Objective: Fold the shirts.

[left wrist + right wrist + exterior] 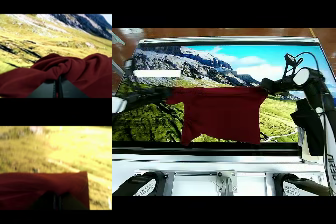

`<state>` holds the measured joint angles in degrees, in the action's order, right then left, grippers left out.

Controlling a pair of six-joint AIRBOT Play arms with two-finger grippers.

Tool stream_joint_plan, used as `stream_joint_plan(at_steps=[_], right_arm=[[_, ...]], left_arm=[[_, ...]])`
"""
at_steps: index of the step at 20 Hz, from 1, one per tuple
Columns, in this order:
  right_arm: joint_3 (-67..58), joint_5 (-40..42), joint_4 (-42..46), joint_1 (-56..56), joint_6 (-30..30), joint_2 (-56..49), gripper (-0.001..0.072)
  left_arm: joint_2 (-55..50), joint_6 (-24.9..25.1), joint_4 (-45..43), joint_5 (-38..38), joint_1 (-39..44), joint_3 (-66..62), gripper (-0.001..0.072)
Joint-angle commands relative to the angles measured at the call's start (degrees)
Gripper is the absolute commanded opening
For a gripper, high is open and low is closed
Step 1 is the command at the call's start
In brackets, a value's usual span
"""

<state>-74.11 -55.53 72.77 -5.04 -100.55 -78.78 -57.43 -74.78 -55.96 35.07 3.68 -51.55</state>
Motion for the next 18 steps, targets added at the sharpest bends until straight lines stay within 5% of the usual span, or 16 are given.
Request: stream_joint_plan(at_steps=[1,5,6,7,8,9,14,18], right_arm=[[0.4,11.9,-0.9,-0.1,-4.9,-5.5,0.0059],[0.4,9.0,-4.2,-0.1,-5.3,-10.1,0.009],[0.4,8.9,-5.2,-0.1,-5.1,-10.2,0.0238],[0.2,8.5,-6.3,0.4,-3.6,-9.6,0.0494],[-0.2,6.8,-6.9,1.1,-0.2,-8.2,0.0588],[-1.0,3.5,-6.1,2.4,3.5,-6.4,0.0588],[-2.4,-23.3,11.6,13.3,9.4,2.3,0.0587],[8.6,-30.1,-2.2,21.6,15.3,3.8,0.0588]], left_arm=[[-10.8,0.6,5.6,-10.7,3.6,0.8,0.0043],[-18.2,0.6,5.7,-6.1,5.3,0.8,0.005],[-18.3,0.6,5.4,-4.7,4.8,0.8,0.0123],[-17.9,0.6,5.2,-2.4,3.6,0.2,0.0355],[-17.4,0.6,4.3,1.9,1.2,-1.3,0.0575],[-17.1,0.6,3.1,7.7,-1.8,-3.5,0.0621],[-16.9,0.6,-1.7,37.7,-20.9,-9.5,0.059],[-17.0,3.0,-0.8,39.2,-24.7,1.4,0.0593]])
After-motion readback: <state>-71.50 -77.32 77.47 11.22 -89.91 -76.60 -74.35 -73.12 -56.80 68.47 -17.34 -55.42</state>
